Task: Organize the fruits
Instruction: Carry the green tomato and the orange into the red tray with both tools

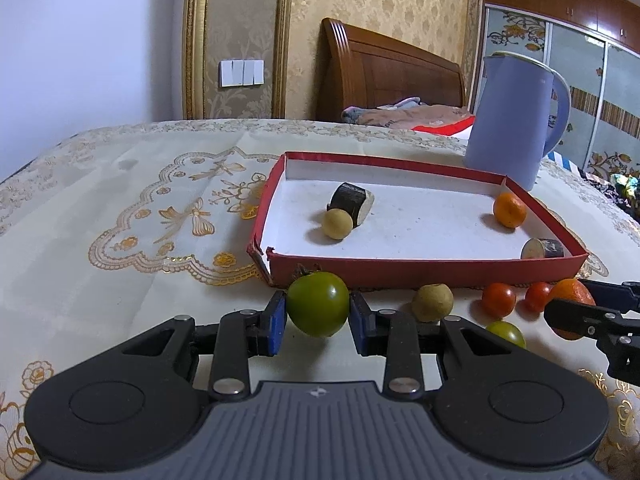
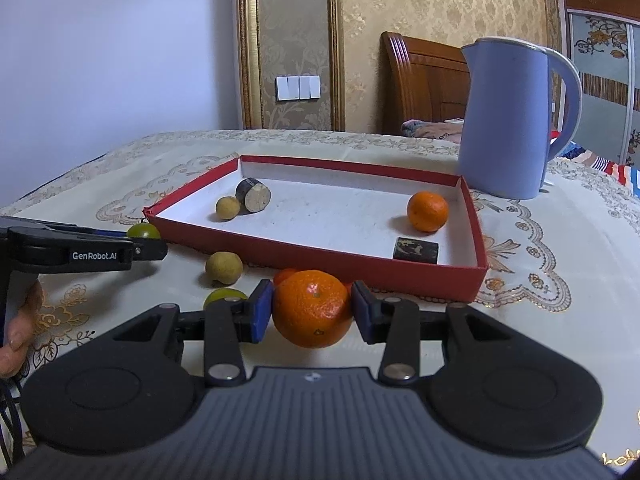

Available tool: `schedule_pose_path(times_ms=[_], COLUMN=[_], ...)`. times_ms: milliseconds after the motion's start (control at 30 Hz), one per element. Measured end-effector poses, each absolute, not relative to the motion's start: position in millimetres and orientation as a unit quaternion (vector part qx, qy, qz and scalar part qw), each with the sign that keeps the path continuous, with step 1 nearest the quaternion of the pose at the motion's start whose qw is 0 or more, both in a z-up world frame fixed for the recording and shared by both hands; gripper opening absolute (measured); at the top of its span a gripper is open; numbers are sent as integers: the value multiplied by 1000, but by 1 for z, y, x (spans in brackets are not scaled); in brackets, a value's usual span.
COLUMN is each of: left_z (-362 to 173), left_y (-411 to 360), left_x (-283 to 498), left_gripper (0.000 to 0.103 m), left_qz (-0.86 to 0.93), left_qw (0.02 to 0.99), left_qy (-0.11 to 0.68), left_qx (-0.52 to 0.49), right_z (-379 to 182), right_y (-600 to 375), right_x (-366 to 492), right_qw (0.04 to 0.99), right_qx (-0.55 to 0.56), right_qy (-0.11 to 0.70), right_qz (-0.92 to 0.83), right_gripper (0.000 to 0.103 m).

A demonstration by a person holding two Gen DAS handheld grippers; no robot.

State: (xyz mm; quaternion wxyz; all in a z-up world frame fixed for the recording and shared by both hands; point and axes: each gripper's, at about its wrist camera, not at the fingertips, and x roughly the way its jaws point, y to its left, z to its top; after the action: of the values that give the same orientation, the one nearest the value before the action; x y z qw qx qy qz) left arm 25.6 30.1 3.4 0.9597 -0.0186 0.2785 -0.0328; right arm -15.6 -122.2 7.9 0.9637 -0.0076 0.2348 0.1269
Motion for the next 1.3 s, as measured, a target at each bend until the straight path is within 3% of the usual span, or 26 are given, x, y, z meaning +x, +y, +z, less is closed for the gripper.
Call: schedule_pose_path(times_ms=[633,1300], left_z=[20,19], left_y=[11,-22], left_x=[46,90], left_gripper=[32,32], left_qz=[-27,-37], left_qw=[964,959], left_qy=[266,279], left_qx=[-1,23], right_z=[27,20], right_y=[-123,-126], right_x=[10,69], right_qw=[972,967], right_qx=[-5,0], right_qy=[212,243], right_qz=[105,79], right_gripper=[40,40])
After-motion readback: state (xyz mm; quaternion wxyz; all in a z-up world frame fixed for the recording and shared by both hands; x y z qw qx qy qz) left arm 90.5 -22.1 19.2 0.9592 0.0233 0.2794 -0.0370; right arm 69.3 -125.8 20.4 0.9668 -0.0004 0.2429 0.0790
